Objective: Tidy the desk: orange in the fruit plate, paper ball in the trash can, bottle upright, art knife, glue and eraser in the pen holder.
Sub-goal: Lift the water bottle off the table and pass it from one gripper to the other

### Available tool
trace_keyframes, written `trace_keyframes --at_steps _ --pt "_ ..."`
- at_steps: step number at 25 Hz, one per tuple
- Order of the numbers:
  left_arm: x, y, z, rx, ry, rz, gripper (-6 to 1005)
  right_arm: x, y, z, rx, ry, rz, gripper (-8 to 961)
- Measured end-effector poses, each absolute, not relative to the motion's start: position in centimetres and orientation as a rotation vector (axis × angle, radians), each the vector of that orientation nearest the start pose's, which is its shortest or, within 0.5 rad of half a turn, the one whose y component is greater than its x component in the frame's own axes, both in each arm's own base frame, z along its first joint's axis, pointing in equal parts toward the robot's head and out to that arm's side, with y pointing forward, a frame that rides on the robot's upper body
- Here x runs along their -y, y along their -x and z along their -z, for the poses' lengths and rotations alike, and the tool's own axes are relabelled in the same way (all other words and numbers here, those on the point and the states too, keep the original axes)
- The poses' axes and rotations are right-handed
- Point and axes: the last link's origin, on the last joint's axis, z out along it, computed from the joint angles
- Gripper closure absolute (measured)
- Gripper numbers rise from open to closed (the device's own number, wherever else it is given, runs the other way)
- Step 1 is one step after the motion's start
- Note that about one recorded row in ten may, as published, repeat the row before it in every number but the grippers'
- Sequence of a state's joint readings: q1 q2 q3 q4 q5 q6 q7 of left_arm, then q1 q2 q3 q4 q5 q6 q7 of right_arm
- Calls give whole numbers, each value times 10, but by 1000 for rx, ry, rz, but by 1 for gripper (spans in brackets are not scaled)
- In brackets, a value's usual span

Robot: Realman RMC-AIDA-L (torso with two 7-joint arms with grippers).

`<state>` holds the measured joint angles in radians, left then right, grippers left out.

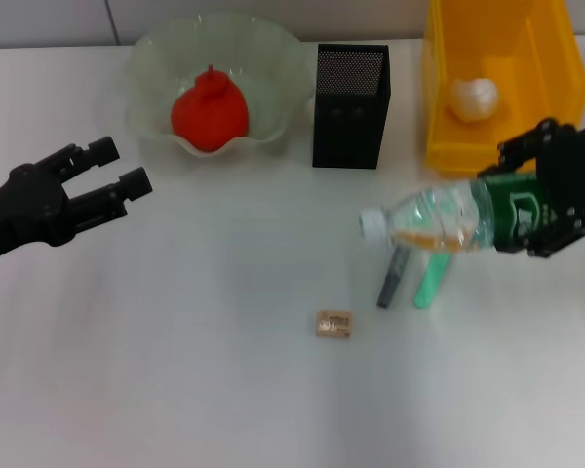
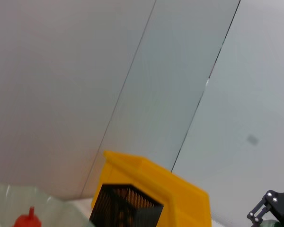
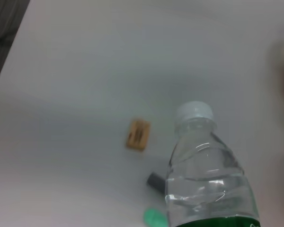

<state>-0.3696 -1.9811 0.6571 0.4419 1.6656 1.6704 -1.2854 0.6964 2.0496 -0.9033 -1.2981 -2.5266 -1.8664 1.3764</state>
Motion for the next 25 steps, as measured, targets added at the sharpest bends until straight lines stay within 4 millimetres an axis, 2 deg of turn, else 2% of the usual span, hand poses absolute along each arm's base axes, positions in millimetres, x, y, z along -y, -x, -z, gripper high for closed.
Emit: trace_keyframes --at_steps 6,10,17,22,25 --pt "-286 305 -39 780 2359 1153 211 -352 -191 -82 229 2939 -14 193" --pt "-288 301 -35 770 2312 1188 212 -349 -192 -78 176 2898 -237 193" --pt "-290 302 -38 769 2216 1241 213 -350 -195 -55 66 2834 -618 193" --pt "-291 294 -37 749 2211 1296 214 -353 -194 -29 -29 2804 -784 193" --pt "-291 288 -37 720 2234 1323 215 -354 -191 -22 -58 2798 -834 194"
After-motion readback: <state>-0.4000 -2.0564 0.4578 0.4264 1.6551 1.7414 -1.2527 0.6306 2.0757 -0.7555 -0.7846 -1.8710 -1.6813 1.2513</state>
